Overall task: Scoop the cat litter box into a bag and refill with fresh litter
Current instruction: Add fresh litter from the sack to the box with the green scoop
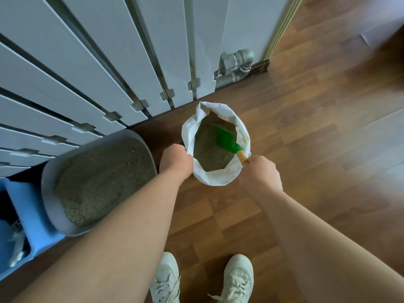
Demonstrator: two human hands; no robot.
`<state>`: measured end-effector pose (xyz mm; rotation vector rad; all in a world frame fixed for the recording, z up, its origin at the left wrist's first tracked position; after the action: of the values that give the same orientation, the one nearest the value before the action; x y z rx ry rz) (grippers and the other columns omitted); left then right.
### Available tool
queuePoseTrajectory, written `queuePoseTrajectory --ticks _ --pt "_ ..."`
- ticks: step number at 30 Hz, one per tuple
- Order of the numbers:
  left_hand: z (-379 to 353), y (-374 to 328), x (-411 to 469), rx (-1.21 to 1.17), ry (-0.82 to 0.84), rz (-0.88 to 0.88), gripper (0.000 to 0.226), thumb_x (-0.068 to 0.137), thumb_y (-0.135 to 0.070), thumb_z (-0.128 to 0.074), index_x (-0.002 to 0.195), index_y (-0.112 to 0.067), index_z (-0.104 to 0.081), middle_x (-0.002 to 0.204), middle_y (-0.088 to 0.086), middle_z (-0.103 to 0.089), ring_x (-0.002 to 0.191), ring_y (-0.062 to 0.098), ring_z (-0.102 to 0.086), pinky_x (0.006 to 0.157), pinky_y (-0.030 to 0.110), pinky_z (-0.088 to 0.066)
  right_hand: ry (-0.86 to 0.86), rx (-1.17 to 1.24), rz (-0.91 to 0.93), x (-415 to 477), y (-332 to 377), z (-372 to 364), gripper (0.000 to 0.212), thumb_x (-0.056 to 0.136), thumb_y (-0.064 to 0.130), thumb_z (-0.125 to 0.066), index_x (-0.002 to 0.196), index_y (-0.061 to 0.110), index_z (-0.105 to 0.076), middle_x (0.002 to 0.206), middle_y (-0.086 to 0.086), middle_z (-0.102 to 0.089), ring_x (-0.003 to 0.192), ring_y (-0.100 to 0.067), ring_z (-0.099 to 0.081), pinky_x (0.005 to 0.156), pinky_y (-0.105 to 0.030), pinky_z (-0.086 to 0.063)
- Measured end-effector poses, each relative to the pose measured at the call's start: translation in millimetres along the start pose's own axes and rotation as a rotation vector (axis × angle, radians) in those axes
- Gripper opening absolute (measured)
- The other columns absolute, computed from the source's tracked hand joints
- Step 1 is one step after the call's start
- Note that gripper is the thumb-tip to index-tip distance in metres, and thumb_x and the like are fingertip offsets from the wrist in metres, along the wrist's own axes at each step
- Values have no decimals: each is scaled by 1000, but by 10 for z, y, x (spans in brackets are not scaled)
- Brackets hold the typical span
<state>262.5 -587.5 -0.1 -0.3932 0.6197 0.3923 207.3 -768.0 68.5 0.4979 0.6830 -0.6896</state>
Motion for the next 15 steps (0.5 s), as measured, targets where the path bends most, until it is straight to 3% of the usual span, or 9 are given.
queuePoseTrajectory --ticks 3,5,9,12,14,15 --pt "-2 -3 16 -35 16 8 20 95 -19 -50 101 -8 -66 93 9 -70 77 23 -70 55 26 -52 76 -13 -24 82 5 25 8 91 4 -47 94 7 -54 81 -10 -59 60 -22 -58 50 -26 -46" --pt "-5 -8 19 -53 32 -8 21 94 -20 -51 98 -7 -67 90 8 -71 74 22 -70 50 24 -48 108 -51 -5 103 -23 -37 14 95 16 -47 86 7 -53 77 -10 -60 63 -26 -61 55 -31 -52" --pt "27 -27 17 -65 35 -50 23 94 -22 -52 88 -5 -65 83 8 -70 70 20 -69 45 21 -40 173 -99 -87 208 4 -253 13 95 12 -49 85 8 -44 67 -5 -47 54 -19 -46 45 -28 -34" --pt "30 -28 69 -72 9 -81 22 94 -21 -52 79 -7 -59 79 8 -68 68 19 -68 45 20 -38 170 108 -88 371 69 -496 21 99 27 -47 90 9 -47 71 -5 -47 61 -21 -49 52 -29 -40" --pt "40 -27 110 -59 -5 -94 20 95 -20 -53 81 -8 -60 80 8 -67 70 19 -68 46 20 -38 160 225 -65 478 76 -623 30 100 31 -44 82 8 -48 72 -6 -49 68 -25 -51 62 -31 -45" --pt "35 -15 131 -49 -12 -95 19 95 -20 -53 83 -7 -61 81 7 -67 72 19 -68 47 20 -38 161 261 -85 516 51 -674 31 100 30 -45 78 8 -47 70 -7 -49 65 -25 -50 59 -31 -44"
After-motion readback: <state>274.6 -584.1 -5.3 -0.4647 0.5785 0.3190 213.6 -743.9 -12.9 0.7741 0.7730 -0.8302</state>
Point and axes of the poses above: each hand's wrist, its own x-axis towards the middle knuckle, its own z-axis out of the back of the hand, y = z × x, the point moved 2 cm from there along x, towards the middle knuckle
